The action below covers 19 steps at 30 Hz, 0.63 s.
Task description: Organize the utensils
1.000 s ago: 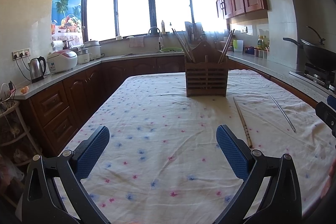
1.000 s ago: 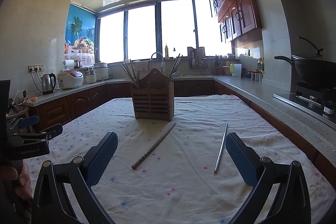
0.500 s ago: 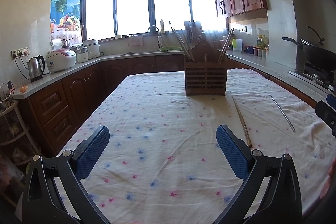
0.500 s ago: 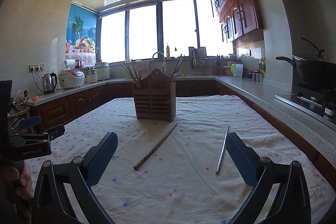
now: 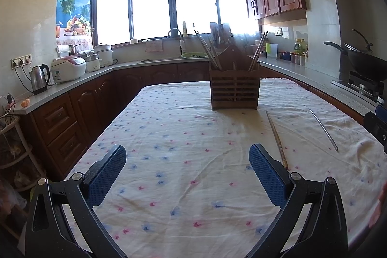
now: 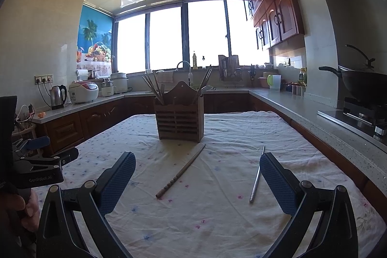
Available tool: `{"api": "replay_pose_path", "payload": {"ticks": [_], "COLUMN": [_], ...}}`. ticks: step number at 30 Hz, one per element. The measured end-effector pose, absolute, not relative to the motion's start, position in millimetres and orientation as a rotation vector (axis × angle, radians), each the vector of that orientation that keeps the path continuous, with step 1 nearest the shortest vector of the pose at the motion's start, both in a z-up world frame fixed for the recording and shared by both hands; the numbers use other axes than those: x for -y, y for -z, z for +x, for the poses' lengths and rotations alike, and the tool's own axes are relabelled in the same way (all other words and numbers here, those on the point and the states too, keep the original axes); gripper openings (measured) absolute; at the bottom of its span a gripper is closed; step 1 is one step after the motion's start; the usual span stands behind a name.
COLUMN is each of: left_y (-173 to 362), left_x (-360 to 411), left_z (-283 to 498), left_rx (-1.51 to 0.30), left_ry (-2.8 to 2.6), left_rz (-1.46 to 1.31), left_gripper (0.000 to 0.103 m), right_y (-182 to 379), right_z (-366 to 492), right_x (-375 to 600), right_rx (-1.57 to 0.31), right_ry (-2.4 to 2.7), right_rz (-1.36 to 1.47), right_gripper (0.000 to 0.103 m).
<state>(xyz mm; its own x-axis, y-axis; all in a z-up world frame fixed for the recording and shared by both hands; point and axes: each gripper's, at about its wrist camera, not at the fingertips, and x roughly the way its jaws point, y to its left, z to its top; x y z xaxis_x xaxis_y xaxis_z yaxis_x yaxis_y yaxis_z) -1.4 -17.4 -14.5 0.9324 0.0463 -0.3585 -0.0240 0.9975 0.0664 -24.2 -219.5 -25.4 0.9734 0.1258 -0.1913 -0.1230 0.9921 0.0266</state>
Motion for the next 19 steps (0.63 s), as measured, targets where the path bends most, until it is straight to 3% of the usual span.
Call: {"api": "replay_pose_path", "payload": {"ticks": [19], "left_y": [4], "left_x": [21], "left_z": [5], "left_rx": [-0.386], "left_ry": [0.006], "left_rz": [0.054], "left_gripper": [0.103], "right_y": [20], "right_z": [-13], "right_x": [221], "right_rx": [-0.218], "right_ry": [-0.130], "right_rz": [0.023], "right_gripper": [0.103]}}
